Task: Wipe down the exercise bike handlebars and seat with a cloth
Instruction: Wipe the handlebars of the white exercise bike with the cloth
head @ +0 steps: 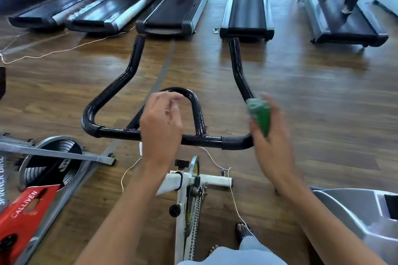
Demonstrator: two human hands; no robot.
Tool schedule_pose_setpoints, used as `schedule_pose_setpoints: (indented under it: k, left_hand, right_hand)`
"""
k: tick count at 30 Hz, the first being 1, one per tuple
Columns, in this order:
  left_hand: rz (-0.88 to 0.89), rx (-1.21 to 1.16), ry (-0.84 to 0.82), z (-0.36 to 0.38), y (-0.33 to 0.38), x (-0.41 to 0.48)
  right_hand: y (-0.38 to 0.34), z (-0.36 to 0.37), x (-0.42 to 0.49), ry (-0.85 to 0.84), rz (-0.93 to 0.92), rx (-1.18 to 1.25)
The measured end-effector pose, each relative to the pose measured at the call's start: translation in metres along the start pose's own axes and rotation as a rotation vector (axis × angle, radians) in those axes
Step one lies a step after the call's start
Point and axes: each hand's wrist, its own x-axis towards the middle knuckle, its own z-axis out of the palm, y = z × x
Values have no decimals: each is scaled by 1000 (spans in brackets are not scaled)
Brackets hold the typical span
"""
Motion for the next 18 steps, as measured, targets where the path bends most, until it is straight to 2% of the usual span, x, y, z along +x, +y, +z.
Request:
schedule_pose_setpoints:
  k: [3,7,10,16,18]
  left_hand:
    - [-151,64,-6,-12,-21,12]
    - [-352,113,-263,-6,-45,12]
    - [-407,151,-264,-1,-47,4]
    - [-417,134,-194,2,-48,0]
    - [-409,156,-173,4,-47,-1]
  right_hand:
    - [-16,34,-6,-246,-395,-308]
    - [-8,76,-26,-483,-728,-757]
    - [7,78,-23,-478,-796,-884]
    - [38,25,-9,-394,-887,-923]
    - [37,32,-11,-389,-872,-923]
